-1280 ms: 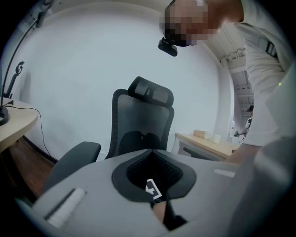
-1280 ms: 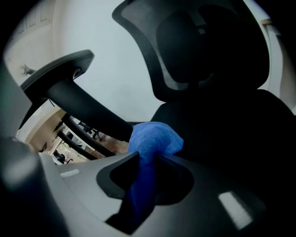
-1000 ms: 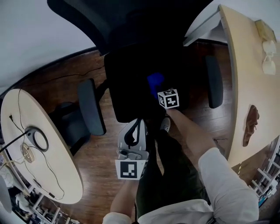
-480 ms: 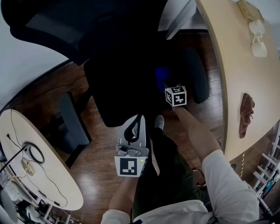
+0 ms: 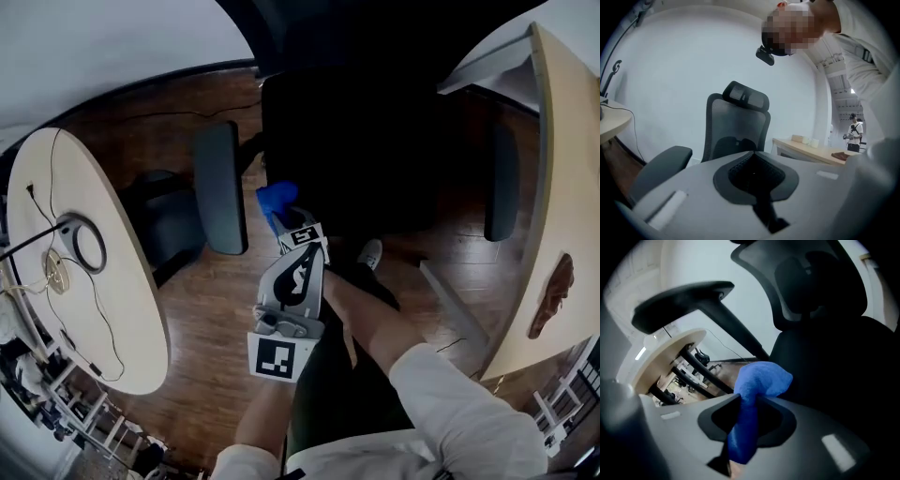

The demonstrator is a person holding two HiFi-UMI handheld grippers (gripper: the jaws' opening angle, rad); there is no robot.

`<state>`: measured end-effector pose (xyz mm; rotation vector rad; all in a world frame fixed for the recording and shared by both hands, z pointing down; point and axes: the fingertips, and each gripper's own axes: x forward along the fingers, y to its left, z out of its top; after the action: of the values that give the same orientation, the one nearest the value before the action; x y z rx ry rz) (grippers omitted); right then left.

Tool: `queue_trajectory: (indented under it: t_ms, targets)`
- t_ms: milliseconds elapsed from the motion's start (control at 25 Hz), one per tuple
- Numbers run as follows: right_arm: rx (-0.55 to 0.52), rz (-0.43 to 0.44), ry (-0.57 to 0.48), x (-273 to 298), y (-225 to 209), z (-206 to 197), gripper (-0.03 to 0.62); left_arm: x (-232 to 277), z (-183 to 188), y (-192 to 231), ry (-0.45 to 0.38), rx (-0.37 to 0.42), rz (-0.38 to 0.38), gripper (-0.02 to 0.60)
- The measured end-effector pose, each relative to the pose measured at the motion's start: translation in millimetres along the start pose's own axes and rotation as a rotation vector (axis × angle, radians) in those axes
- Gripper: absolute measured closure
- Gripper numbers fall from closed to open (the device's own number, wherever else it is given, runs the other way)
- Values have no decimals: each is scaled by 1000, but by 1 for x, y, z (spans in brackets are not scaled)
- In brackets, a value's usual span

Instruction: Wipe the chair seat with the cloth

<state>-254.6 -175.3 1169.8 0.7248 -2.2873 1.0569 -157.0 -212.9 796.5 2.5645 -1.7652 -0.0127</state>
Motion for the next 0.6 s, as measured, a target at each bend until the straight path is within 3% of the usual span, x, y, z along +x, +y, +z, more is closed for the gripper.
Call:
queue_trajectory:
  t_ms: [120, 240, 400, 600]
  targets:
    - [-51, -2, 11, 17, -1, -16, 502, -27, -15, 22, 15, -6, 54, 554]
    - [-84, -44, -20, 2, -40, -19, 502, -33, -21, 27, 16, -15, 76, 554]
    - [-79, -168, -37, -61, -131, -22, 503, -13, -18, 13, 4, -52, 47, 554]
    - [-5, -383, -68, -178, -263, -37, 503, 29, -15, -10, -21, -220, 66, 554]
